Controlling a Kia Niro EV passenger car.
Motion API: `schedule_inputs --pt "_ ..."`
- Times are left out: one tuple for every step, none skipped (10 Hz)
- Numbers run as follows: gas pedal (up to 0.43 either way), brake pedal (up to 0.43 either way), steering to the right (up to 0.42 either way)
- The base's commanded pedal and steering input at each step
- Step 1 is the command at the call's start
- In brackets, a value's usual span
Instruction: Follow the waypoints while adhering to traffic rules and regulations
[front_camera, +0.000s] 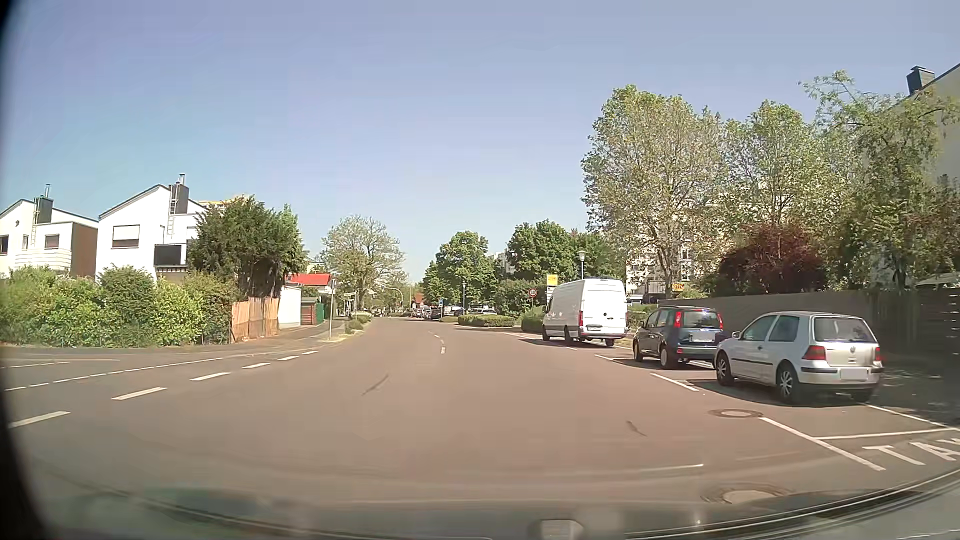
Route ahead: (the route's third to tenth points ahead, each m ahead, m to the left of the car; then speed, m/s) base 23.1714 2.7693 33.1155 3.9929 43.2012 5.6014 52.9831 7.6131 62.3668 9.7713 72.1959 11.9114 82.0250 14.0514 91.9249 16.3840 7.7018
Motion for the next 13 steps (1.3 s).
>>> schedule_inputs --pt "0.098 0.03 -0.008" --pt "0.098 0.03 -0.008" --pt "0.098 0.03 -0.01" --pt "0.098 0.03 -0.012" --pt "0.098 0.03 -0.015" --pt "0.098 0.03 -0.016" --pt "0.098 0.03 -0.017" --pt "0.098 0.03 -0.017" --pt "0.098 0.03 -0.016" --pt "0.098 0.03 -0.017" --pt "0.098 0.03 -0.017" --pt "0.098 0.03 -0.017" --pt "0.098 0.03 -0.017"
